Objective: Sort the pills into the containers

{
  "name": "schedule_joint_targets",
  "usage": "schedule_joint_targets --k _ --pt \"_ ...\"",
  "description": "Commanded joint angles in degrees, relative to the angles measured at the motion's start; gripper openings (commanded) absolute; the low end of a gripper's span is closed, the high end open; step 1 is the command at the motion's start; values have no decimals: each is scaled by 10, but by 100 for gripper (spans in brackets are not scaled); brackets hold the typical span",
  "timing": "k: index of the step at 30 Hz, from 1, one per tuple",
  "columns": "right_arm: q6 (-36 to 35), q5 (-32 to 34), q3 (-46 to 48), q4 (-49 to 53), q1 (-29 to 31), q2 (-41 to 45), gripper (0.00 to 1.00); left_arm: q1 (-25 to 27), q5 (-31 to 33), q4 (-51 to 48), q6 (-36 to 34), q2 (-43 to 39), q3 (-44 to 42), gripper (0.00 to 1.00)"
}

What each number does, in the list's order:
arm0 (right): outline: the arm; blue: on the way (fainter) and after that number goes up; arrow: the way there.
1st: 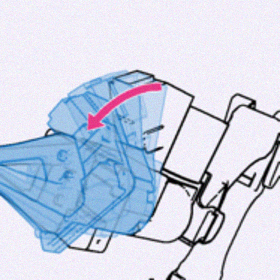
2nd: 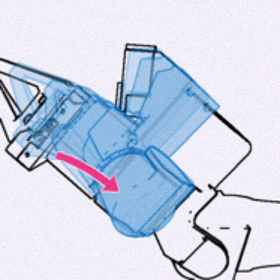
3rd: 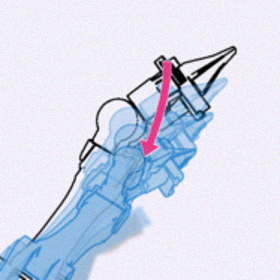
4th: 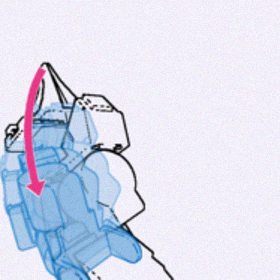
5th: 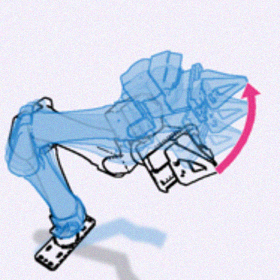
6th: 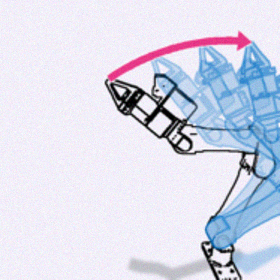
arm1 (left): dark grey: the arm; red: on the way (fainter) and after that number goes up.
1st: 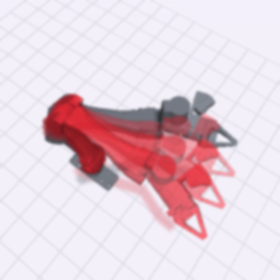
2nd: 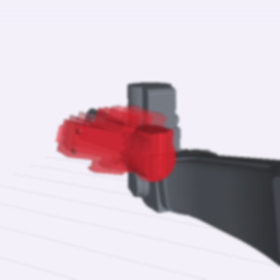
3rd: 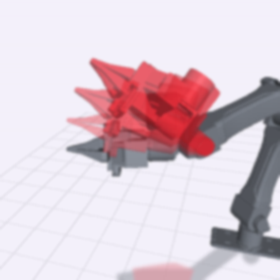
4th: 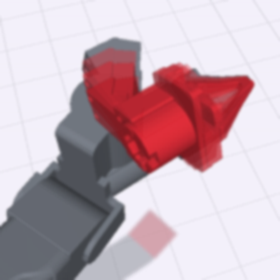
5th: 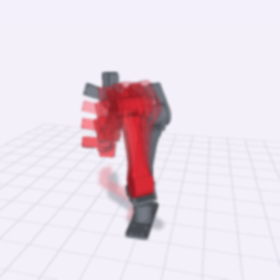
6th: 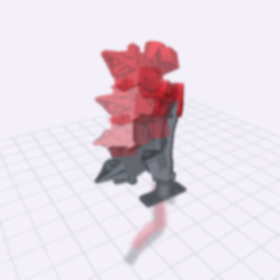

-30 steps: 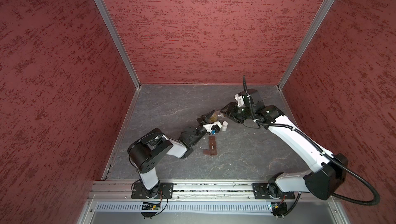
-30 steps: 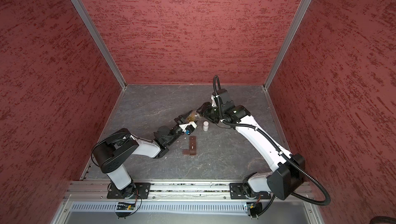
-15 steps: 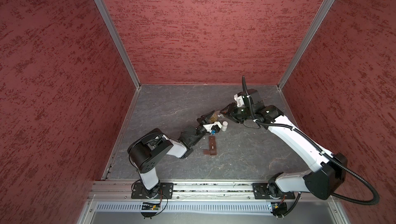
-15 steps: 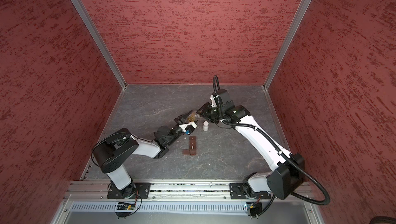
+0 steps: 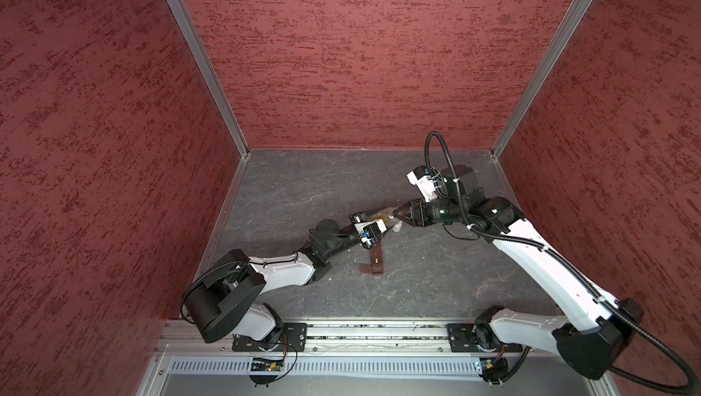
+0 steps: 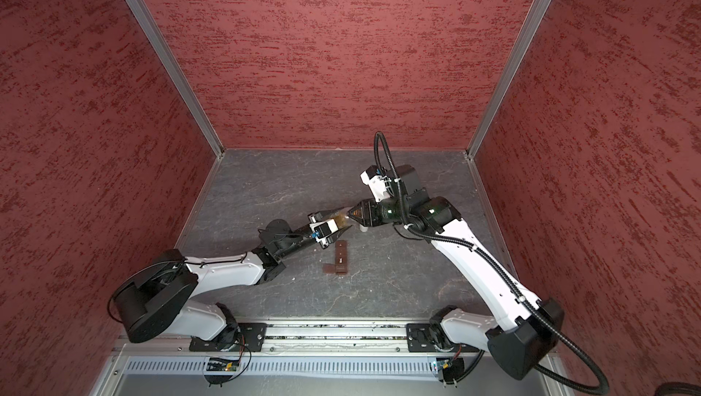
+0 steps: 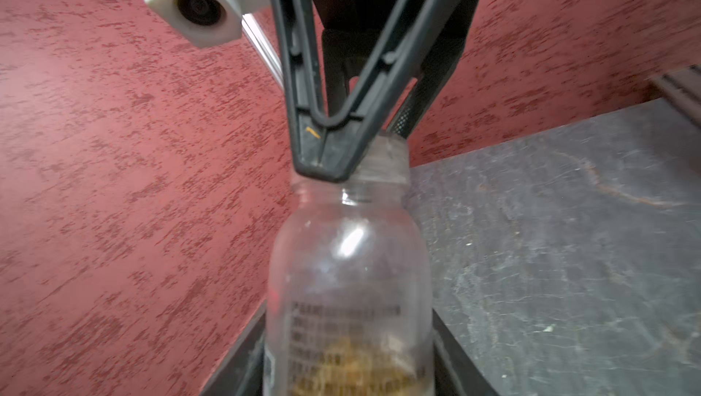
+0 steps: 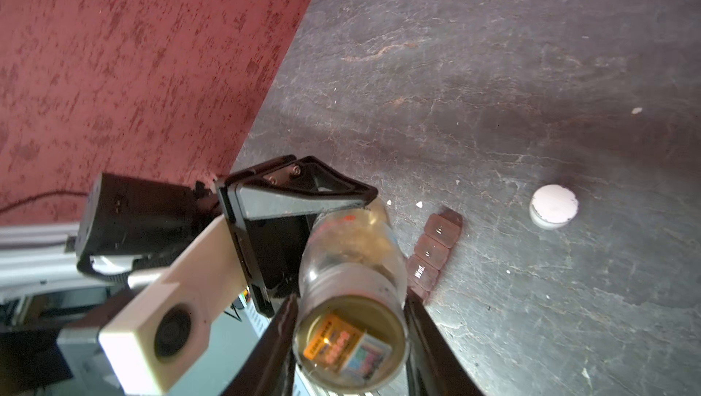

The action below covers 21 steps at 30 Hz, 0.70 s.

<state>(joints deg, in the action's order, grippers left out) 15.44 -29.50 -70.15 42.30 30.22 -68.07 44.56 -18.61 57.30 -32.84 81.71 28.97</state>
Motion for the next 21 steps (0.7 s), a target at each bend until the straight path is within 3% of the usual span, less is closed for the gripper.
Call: schedule_joint_targets --k 1,11,21 --pt "-125 -17 25 1 -6 39 24 -1 -45 -15 53 -18 -18 0" --pt "-158 -7 42 10 -6 57 31 2 -38 14 70 -4 -27 0" --pt "-165 -7 47 -9 -6 63 31 3 -35 28 70 17 -33 0"
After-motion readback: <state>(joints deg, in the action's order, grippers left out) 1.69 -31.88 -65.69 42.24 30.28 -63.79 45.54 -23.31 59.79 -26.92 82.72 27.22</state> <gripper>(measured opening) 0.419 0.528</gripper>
